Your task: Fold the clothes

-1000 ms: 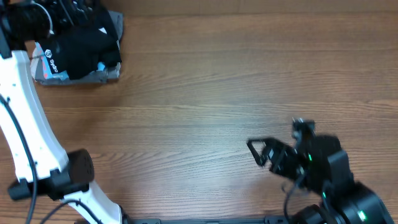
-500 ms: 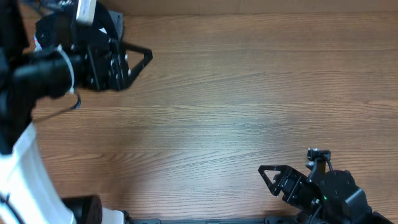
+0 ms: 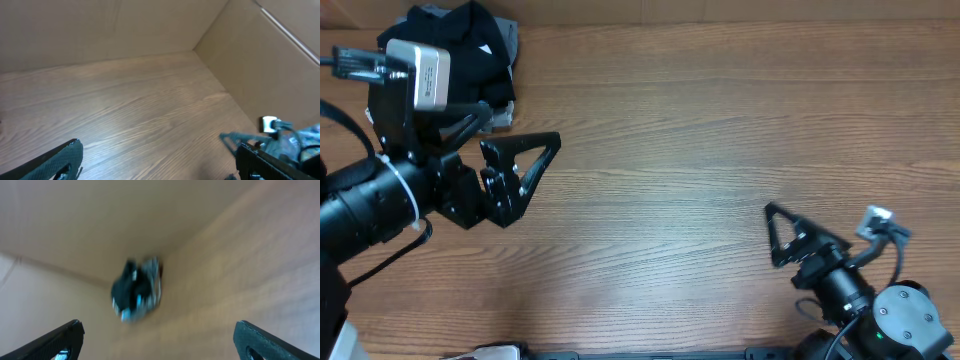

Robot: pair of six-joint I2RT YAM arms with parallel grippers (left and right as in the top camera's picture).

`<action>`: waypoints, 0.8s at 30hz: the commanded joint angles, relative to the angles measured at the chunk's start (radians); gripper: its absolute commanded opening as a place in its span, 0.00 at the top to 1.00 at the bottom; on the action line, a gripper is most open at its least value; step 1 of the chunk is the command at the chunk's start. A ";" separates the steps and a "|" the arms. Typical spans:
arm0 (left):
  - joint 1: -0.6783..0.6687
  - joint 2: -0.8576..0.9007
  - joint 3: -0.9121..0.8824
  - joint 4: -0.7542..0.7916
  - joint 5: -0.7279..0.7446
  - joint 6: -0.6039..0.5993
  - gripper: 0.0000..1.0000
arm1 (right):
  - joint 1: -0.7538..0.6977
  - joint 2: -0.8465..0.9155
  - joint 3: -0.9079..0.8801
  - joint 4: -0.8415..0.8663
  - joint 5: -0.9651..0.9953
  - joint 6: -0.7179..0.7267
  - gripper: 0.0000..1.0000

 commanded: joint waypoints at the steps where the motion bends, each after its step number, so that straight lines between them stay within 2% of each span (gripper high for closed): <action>1: -0.006 0.014 0.006 -0.001 -0.037 0.023 0.00 | 0.006 -0.012 0.017 0.040 0.271 -0.034 0.00; 7: -0.006 0.017 0.006 -0.001 -0.037 0.023 0.00 | 0.006 -0.012 0.017 -0.019 0.305 -0.034 0.00; 24: -0.006 0.019 0.006 -0.001 -0.037 0.023 0.00 | 0.006 -0.012 0.017 -0.398 0.302 -0.034 0.00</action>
